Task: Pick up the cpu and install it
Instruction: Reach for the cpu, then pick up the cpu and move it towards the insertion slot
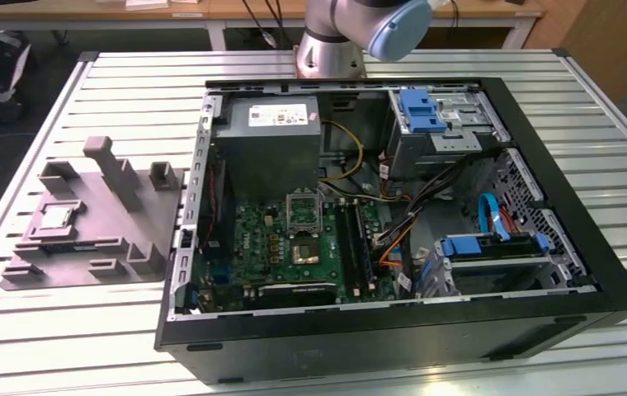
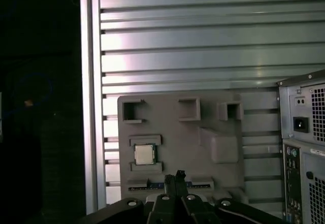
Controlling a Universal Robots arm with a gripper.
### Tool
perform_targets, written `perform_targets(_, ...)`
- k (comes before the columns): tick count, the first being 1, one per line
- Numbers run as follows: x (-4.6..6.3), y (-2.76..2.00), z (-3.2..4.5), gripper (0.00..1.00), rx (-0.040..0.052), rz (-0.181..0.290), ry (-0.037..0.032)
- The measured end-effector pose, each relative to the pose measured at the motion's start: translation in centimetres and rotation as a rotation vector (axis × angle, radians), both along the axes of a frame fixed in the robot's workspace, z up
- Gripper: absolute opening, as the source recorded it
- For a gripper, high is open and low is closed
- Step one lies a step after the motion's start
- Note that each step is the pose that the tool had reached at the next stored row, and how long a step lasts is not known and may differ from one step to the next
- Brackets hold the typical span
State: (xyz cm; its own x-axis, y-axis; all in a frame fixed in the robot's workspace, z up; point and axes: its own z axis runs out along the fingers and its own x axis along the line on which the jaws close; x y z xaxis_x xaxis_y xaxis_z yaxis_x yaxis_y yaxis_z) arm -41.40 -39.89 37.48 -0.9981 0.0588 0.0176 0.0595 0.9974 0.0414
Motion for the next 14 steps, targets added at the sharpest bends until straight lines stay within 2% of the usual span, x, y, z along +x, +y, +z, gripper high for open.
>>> perform_targets(8, -3.1, 0.00, -0.03, 0.11, 0.0000, 0.000, 0.0000)
perform_targets(14, -3.6, 0.00, -0.03, 0.11, -0.0001, 0.000, 0.0001)
